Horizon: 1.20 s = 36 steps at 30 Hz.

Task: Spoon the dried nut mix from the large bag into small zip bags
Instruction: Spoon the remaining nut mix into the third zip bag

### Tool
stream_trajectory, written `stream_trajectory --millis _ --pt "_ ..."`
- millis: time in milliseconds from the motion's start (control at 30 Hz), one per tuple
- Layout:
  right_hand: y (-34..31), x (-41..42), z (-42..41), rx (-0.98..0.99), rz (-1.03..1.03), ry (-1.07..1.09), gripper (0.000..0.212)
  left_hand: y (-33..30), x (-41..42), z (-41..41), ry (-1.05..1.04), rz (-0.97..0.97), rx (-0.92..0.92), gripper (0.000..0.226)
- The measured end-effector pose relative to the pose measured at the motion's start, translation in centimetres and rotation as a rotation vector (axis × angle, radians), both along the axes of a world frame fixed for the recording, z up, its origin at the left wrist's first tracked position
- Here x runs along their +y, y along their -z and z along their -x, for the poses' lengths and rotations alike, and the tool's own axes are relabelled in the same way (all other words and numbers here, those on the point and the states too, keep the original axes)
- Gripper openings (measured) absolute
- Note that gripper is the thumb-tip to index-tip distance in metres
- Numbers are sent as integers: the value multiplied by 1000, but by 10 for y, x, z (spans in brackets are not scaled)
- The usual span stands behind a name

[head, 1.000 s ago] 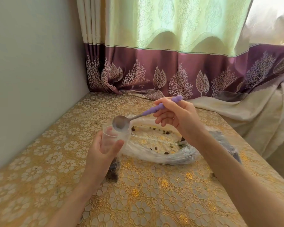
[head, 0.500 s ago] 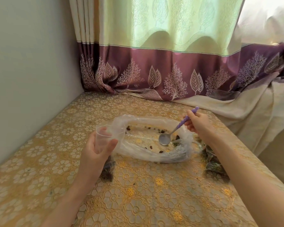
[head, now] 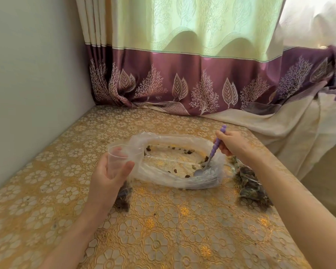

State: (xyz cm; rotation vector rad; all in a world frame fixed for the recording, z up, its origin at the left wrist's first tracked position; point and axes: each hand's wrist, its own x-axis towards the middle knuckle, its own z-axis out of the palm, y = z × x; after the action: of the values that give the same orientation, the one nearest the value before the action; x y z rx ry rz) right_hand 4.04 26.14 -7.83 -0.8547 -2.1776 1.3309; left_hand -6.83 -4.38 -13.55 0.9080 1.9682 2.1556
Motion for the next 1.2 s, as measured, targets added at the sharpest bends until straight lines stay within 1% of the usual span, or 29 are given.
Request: stream_trajectory --millis 167,333,467,633,700,900,1000,1200 --pt "10 -9 -1 -5 -66 48 39 0 0 0 7 7 -2 74" --pt "16 -18 -1 -13 9 42 38 0 0 -1 -7 29 14 77" --pt "16 -27 2 -4 124 0 33 0 0 -1 -16 26 10 73" --pt "15 -32 5 -36 288 -74 32 0 -1 -1 -17 30 -1 81" --pt "16 -32 4 -32 359 -89 33 0 0 -1 -14 27 0 80" --pt "17 -26 1 52 521 -7 38 -2 -1 -2 -18 29 11 86" --pt "14 -23 -1 129 600 36 34 -2 -1 -3 -12 27 10 85" --pt "6 -18 1 205 568 133 32 -1 -1 -2 -20 33 15 83"
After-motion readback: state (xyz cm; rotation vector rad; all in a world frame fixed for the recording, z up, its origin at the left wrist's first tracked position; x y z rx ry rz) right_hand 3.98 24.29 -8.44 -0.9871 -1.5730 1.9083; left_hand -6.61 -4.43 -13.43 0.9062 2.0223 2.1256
